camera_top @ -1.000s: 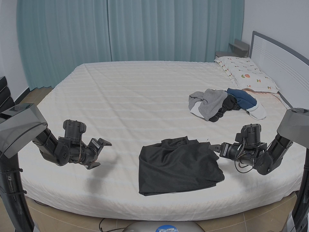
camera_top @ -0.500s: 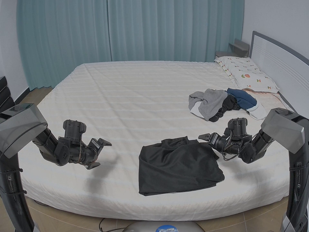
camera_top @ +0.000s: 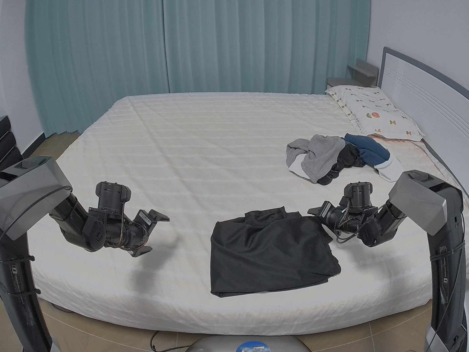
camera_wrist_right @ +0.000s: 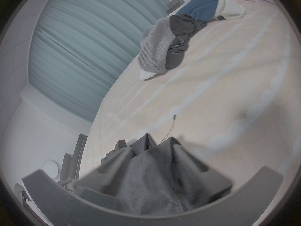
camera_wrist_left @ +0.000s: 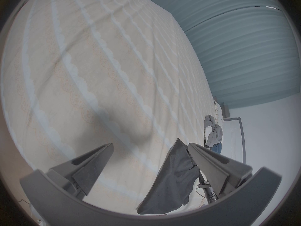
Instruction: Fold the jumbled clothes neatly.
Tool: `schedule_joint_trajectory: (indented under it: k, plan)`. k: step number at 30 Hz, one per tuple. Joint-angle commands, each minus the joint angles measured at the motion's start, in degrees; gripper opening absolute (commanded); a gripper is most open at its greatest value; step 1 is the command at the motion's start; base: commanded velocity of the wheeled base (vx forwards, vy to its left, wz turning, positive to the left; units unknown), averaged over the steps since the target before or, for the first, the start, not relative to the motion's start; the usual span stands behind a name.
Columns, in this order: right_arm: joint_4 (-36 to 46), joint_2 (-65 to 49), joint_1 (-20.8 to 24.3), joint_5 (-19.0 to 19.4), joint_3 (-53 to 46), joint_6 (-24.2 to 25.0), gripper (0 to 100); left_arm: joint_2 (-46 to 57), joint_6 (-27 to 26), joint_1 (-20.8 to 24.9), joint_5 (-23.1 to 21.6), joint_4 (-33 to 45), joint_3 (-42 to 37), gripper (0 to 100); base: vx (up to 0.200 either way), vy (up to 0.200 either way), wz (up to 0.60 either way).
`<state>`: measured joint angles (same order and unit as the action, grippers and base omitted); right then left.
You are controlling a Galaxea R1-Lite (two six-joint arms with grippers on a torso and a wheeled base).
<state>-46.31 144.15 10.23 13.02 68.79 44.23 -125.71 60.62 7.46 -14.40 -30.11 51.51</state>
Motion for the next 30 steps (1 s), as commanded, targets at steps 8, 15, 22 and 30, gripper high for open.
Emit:
schedule_joint_trajectory:
  k: [8, 15, 22, 30]
  plan:
    - [-1.1, 0.3, -2.5, 0.1, 1.4, 5.1, 0, -0.1, 0.0, 0.0, 0.0, 0.0, 0.0, 100, 0.000, 0.000, 0.00]
    - [-1.9, -0.1, -3.8, 0.1, 2.0, 8.1, 0, -0.1, 0.0, 0.0, 0.1, 0.0, 0.1, 100, 0.000, 0.000, 0.00]
    - [-3.9, 0.0, -3.8, 0.1, 1.4, 10.2, 0, -0.1, 0.4, 0.1, 1.2, 0.0, 1.6, 100, 0.000, 0.000, 0.00]
    - [-5.5, 0.3, -2.9, 0.2, 0.5, 12.8, 0, -1.6, -1.3, 5.8, 3.6, 0.1, 6.7, 100, 0.000, 0.000, 0.00]
